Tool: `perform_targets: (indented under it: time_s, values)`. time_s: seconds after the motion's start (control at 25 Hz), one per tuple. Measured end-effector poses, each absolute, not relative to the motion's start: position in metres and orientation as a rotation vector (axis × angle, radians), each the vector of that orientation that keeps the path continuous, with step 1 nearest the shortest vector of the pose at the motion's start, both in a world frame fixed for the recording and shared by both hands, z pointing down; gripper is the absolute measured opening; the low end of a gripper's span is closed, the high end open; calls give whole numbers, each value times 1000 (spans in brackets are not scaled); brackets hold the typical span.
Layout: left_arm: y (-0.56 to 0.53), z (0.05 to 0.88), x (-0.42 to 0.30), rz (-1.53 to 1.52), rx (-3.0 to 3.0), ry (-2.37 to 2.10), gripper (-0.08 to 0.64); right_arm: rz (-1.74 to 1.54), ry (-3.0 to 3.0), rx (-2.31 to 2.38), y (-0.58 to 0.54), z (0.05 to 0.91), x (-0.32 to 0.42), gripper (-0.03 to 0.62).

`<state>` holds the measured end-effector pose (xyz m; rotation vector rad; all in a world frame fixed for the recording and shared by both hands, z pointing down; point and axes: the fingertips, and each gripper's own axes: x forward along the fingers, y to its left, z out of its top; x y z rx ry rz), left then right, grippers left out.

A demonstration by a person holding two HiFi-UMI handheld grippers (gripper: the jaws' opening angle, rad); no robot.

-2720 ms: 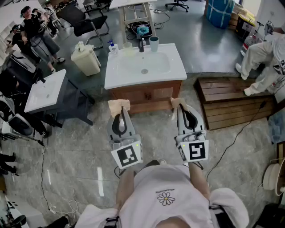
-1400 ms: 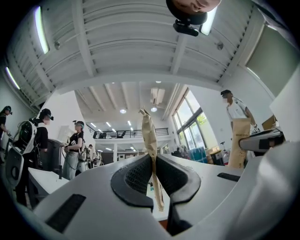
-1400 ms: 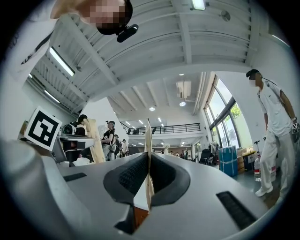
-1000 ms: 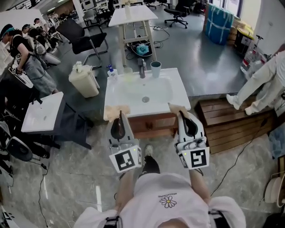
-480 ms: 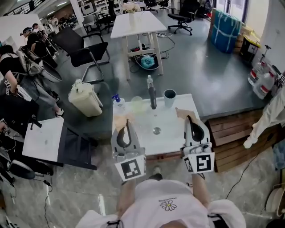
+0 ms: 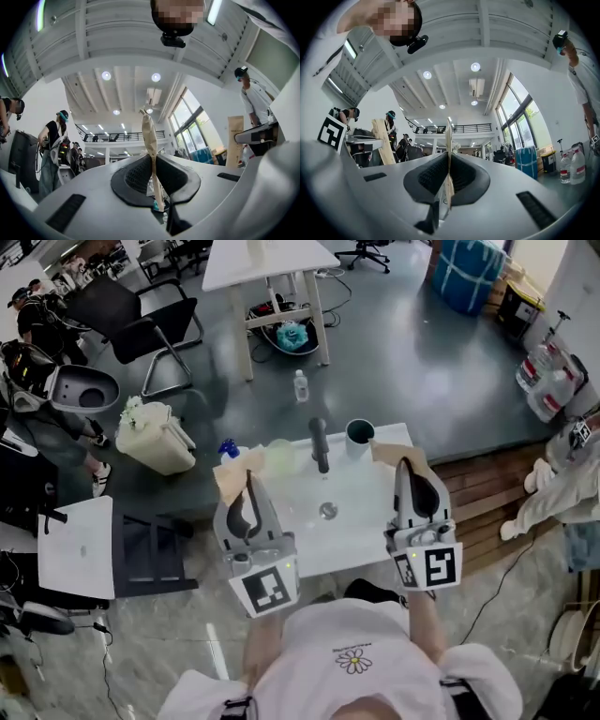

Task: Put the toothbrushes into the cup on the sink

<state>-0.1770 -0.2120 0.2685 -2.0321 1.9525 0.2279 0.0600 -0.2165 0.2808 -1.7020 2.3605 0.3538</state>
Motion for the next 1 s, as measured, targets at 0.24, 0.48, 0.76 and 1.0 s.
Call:
perform_targets:
  time_s: [0.24,0.48,0.76,1.0]
  values:
    - [-226,276,-179,227,-2040,1981,38,356,2374,-1670,-232,282,55,15]
    - [-226,282,-170,230,-2042,2010,38,344,2402,-1631,-234,285,56,15]
    - [-226,280,-167,213,-2019,2030,38,306,2410,-1615,-235,289,64,15]
    - [-227,280,-165,204,-2009,2043,38,285,2420,-1607,-260,287,70,15]
